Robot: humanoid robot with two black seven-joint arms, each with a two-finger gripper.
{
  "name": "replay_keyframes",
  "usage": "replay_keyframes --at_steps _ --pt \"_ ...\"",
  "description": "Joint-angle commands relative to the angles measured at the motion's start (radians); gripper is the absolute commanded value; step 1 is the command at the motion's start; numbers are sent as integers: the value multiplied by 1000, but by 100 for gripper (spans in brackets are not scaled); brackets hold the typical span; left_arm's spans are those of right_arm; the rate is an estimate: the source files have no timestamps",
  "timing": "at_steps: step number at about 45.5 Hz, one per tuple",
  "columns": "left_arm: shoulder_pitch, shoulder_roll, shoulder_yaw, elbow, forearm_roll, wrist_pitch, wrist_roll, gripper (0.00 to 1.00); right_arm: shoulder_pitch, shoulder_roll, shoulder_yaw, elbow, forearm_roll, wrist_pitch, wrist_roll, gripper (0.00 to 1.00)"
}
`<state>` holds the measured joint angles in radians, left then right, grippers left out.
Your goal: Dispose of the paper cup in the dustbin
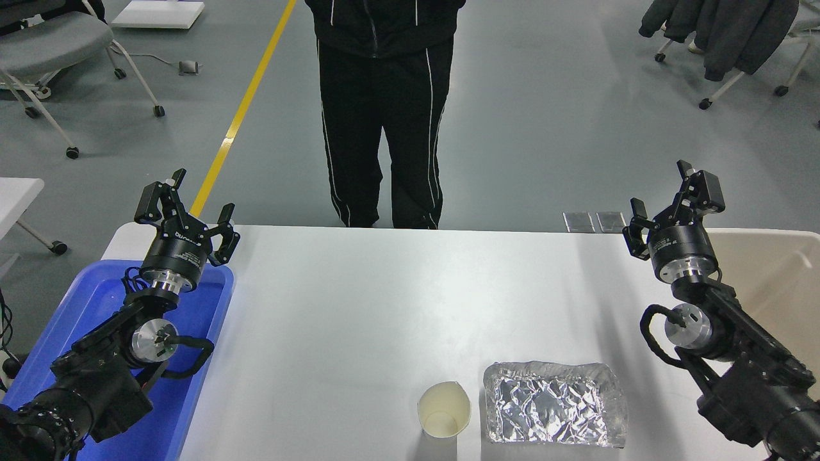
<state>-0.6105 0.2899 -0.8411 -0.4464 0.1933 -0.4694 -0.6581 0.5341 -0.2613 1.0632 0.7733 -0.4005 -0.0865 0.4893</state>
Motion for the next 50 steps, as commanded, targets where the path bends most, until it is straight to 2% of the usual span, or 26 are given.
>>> replay_keyframes --at_steps 1,36,44,50 --pt "0 0 -1 0 0 0 0 100 -5 -1 0 -6 0 4 0 99" --pt "0 0 -1 0 0 0 0 100 10 -41 -8 -55 0 1 -2 99" --pt "0 0 -1 0 0 0 0 100 27 -101 -104 -57 -1 -1 -2 99" --pt "0 0 1 0 0 0 0 100 102 -150 -228 -49 -18 -1 -6 99"
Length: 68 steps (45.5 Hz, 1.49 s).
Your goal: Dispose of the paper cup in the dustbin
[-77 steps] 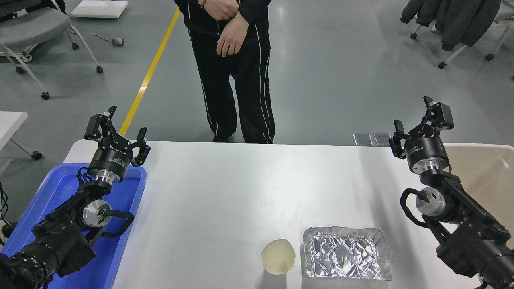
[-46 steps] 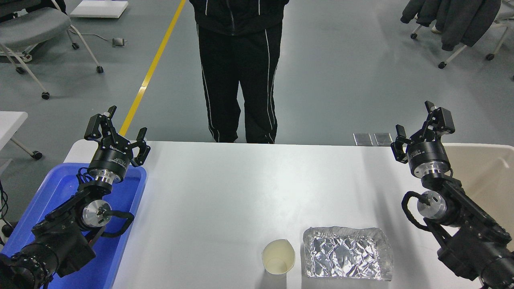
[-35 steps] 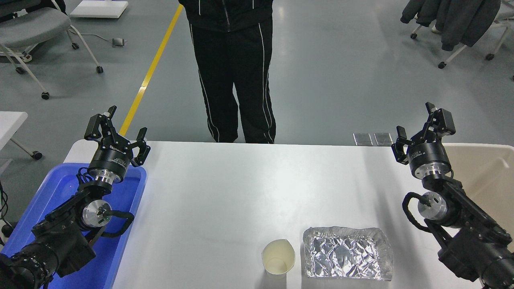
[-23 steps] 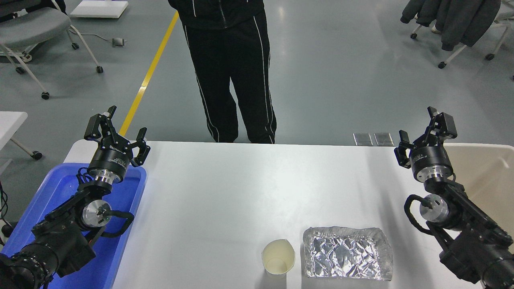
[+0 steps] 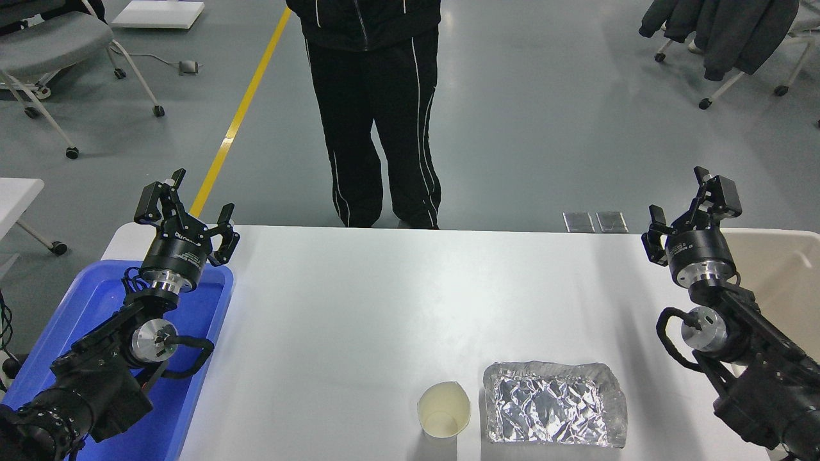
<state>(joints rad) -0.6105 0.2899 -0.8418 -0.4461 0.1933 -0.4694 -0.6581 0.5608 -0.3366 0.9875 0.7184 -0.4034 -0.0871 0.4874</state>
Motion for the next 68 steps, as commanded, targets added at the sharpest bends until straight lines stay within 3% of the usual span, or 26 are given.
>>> replay_keyframes --at_steps 1,9,14,21,33,46,68 --pt "0 0 0 0 0 0 0 100 94 -90 -185 9 -14 1 -4 99" --pt "0 0 0 0 0 0 0 100 306 -220 -582 13 -15 3 -7 99" --pt "0 0 0 1 0 0 0 100 497 -255 -924 27 -17 10 -6 99" --pt "0 0 0 0 0 0 0 100 685 -251 -1194 88 -98 55 -4 99" --pt "0 0 0 0 0 0 0 100 853 -118 -1395 211 -497 144 -4 99" --pt "0 0 0 1 0 0 0 100 1013 36 -1584 292 -546 277 -4 99" --pt "0 0 0 0 0 0 0 100 1097 251 -1765 420 -698 279 2 99"
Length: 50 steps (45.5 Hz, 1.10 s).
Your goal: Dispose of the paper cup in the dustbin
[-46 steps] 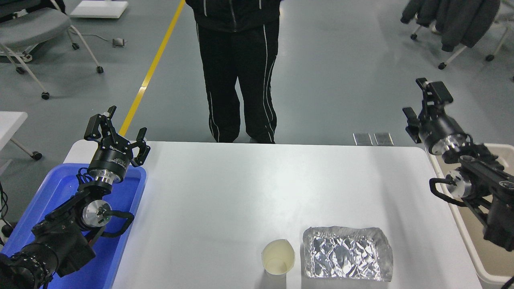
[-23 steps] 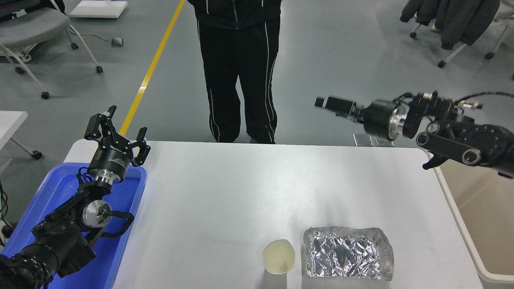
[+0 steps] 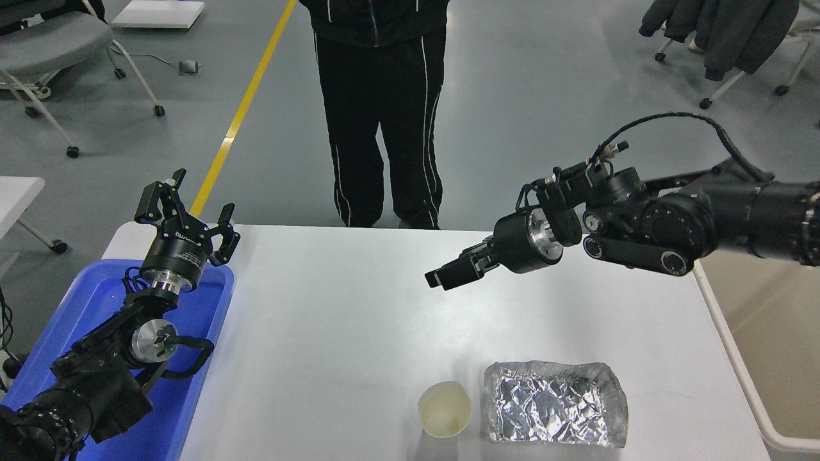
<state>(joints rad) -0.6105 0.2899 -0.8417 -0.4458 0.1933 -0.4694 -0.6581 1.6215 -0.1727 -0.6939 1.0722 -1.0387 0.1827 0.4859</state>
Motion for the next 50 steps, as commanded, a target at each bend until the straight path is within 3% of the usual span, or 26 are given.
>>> replay_keyframes --at_steps 1,13,50 --pt "0 0 0 1 0 0 0 100 35 93 -93 67 -67 9 3 99" --pt "0 0 0 1 0 0 0 100 -6 160 -131 58 -87 9 3 99" --pt "0 0 0 -1 0 0 0 100 -241 162 -114 -155 -100 -38 3 99"
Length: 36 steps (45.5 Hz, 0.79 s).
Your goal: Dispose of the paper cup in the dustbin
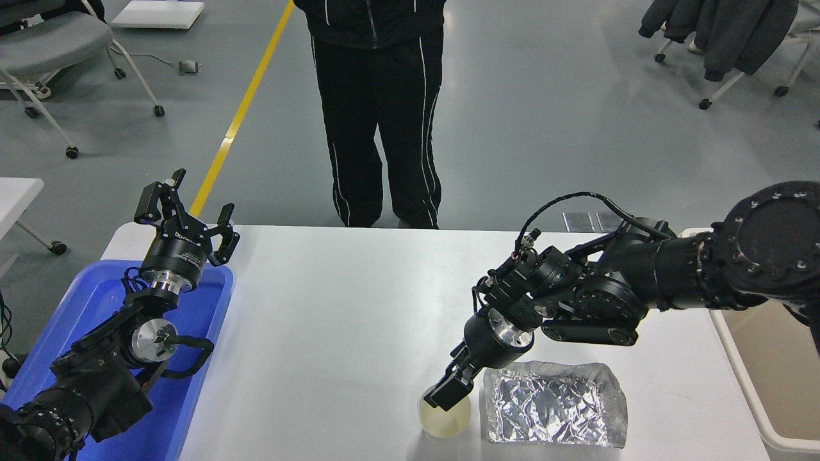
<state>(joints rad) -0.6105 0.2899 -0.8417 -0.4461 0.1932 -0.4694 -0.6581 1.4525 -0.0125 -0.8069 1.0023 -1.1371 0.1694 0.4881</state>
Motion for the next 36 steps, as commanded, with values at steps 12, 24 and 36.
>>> replay_keyframes --at_steps 12,24,36 --pt "0 0 0 0 0 0 0 100 -109 0 -12 -109 -4 -51 4 92" --pt "0 0 0 0 0 0 0 100 -96 -1 -17 -106 -26 -54 38 17" --pt "0 0 0 0 0 0 0 100 -80 -4 -26 -106 -23 -44 78 0"
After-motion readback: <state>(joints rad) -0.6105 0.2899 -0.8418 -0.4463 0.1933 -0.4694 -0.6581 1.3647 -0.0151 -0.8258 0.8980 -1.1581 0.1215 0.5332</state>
